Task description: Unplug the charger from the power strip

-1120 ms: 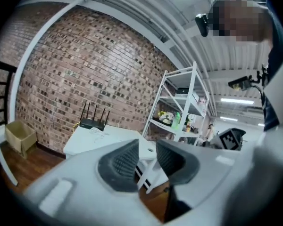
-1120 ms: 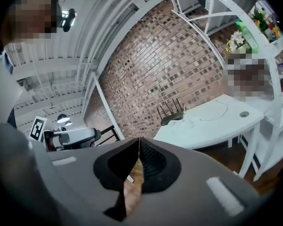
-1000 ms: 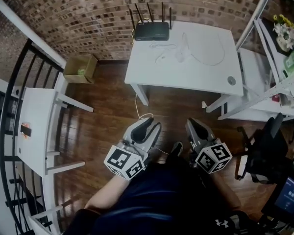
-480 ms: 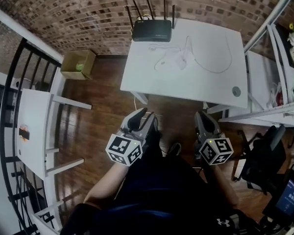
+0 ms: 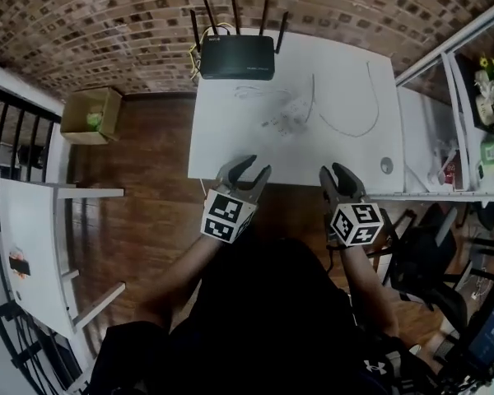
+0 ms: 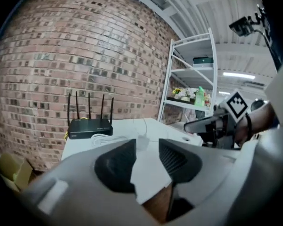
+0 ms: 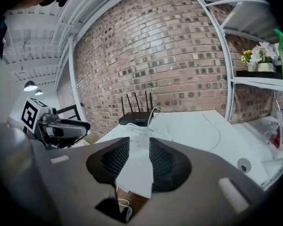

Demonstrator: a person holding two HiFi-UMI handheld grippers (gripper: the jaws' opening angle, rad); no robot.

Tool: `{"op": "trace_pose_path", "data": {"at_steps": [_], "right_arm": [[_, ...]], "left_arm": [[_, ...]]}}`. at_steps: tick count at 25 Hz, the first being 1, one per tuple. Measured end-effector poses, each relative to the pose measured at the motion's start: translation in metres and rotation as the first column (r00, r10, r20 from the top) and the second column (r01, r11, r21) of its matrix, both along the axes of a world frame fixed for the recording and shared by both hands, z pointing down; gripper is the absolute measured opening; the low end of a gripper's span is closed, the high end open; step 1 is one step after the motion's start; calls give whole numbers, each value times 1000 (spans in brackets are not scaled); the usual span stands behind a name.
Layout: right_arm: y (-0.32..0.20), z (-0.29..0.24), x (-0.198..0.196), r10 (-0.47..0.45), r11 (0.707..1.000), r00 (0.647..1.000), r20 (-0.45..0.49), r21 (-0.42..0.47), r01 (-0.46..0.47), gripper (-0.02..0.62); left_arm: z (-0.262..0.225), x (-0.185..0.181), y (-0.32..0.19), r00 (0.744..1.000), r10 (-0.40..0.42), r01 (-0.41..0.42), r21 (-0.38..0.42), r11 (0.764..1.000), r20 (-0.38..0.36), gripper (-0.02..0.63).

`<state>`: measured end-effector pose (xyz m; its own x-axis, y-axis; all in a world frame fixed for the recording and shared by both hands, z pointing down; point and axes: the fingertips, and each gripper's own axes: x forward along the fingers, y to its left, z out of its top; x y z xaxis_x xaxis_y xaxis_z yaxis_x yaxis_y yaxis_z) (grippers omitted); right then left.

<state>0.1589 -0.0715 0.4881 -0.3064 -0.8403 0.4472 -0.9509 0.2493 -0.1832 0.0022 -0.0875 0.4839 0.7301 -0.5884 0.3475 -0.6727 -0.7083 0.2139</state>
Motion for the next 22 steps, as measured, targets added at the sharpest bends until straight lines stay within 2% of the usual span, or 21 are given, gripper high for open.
{"op": "trace_pose_path", "data": {"at_steps": [2, 8, 12, 18, 22], "right_arm": [[-21, 12, -9, -7, 1000, 1000, -9, -23, 7, 143], [-72, 58, -27, -53, 990, 998, -41, -130, 47, 238], [-106, 94, -26, -96, 981, 991, -94, -177, 78, 244], [-138, 126, -38, -235, 957, 958, -163, -214, 198, 275], [-145, 134, -37, -256, 952, 945, -205, -224, 209, 259]], "left_arm": [[18, -1, -21, 999, 20, -20, -10, 1000, 28, 164], [63, 9, -68, 990, 49, -45, -33, 998, 133, 181], [87, 28, -86, 977, 77, -70, -46, 997, 199, 183], [112, 50, -95, 956, 105, -83, -93, 992, 274, 192], [122, 64, -99, 942, 110, -89, -82, 993, 317, 192]]}}
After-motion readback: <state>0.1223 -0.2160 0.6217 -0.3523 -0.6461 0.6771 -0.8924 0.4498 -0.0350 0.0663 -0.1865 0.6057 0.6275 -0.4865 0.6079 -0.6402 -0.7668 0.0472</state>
